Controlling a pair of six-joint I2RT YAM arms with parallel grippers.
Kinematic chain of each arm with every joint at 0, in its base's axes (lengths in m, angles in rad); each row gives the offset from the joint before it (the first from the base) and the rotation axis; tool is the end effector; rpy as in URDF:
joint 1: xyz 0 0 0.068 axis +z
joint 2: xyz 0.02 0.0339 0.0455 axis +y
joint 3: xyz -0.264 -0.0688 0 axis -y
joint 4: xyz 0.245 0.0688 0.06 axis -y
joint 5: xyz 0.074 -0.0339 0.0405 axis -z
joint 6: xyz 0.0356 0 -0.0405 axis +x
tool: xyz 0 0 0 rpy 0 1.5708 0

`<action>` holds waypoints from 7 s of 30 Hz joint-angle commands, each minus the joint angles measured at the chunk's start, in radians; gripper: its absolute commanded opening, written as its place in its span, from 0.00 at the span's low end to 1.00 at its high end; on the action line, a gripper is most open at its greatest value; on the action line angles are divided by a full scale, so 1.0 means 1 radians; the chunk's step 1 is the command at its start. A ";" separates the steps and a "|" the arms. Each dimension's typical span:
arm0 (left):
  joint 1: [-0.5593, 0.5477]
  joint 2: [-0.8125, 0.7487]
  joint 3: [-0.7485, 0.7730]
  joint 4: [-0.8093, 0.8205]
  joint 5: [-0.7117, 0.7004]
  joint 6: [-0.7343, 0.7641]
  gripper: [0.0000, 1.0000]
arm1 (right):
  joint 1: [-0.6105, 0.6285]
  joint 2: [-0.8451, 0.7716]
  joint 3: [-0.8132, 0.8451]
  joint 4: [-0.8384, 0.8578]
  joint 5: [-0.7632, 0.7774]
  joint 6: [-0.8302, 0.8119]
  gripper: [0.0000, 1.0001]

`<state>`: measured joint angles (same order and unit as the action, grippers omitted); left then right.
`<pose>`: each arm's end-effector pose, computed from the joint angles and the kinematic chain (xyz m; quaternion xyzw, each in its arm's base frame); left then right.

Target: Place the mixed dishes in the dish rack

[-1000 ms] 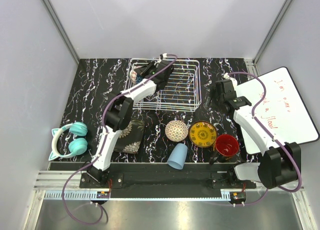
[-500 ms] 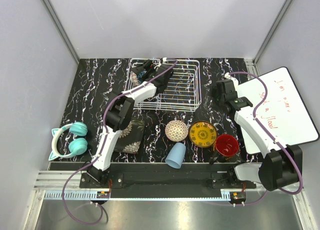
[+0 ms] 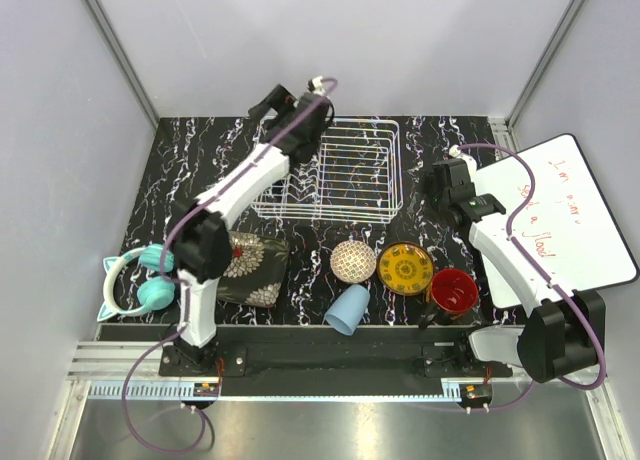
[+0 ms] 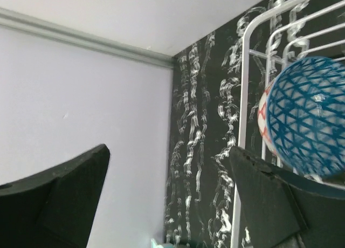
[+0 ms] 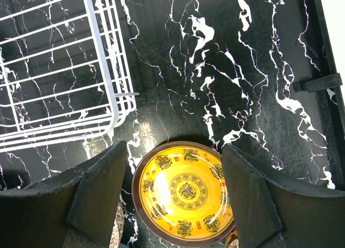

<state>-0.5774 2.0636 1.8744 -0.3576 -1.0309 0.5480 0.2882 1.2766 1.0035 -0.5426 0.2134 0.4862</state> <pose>0.4152 -0.2340 0.3109 0.2004 0.7704 0.4234 0.4325 0.2611 0.0695 0.2786 0.1304 0.9159 0.0467 0.3768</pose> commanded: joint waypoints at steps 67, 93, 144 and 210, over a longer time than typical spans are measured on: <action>-0.179 -0.148 -0.503 -0.198 1.289 -0.484 0.17 | 0.008 -0.280 -0.055 -0.109 0.103 -0.024 0.75; -0.045 -0.310 -0.035 -0.652 0.299 -0.430 0.00 | 0.009 -0.298 -0.141 -0.031 0.084 0.012 0.75; -0.114 -0.059 -0.189 -0.356 -0.080 -0.332 0.05 | 0.009 -0.339 -0.152 -0.043 0.066 0.006 0.79; 0.422 -0.465 -0.592 -0.126 0.743 -0.461 0.99 | 0.279 1.040 1.337 -0.043 -0.977 0.451 0.79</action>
<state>-0.1577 1.6104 1.2503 -0.5659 -0.3225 0.1173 0.5674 2.3108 2.2608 -0.5266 -0.7078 0.9142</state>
